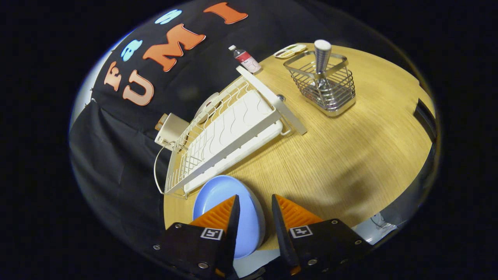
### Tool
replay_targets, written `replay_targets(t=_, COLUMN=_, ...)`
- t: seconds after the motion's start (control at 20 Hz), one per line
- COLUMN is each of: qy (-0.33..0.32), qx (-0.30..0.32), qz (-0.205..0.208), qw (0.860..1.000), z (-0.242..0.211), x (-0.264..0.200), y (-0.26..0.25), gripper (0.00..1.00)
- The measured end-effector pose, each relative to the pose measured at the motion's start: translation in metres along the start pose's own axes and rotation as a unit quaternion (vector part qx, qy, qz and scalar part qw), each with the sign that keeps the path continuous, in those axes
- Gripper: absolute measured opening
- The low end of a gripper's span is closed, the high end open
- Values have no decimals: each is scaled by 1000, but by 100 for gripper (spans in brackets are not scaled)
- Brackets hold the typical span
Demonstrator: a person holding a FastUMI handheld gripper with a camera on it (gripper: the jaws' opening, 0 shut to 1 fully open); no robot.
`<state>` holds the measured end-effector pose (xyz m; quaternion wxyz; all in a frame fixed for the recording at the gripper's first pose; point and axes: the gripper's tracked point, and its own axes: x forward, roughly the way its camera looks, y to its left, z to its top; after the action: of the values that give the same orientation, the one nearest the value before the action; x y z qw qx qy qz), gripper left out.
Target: Take the plate from the dish rack, then take the spoon from the basket and place it into the plate.
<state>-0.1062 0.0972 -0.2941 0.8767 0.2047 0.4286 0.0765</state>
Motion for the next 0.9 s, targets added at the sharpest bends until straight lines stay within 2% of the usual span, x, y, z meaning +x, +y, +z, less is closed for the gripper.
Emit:
replay_targets(t=0.15, qy=-36, qx=-44, qz=-38, qw=998, z=27, x=-17, y=-22, gripper=76)
replay_targets(t=0.35, qy=-96, qx=-99, qz=-99, qw=985, z=72, x=-42, y=-55, gripper=97)
replay_targets(t=0.6, qy=-172, qx=-174, qz=-156, qw=957, z=124, x=-68, y=-74, gripper=99)
replay_targets(t=0.9, qy=-218, qx=-242, qz=-164, qw=931, z=157, x=-69, y=-66, gripper=99)
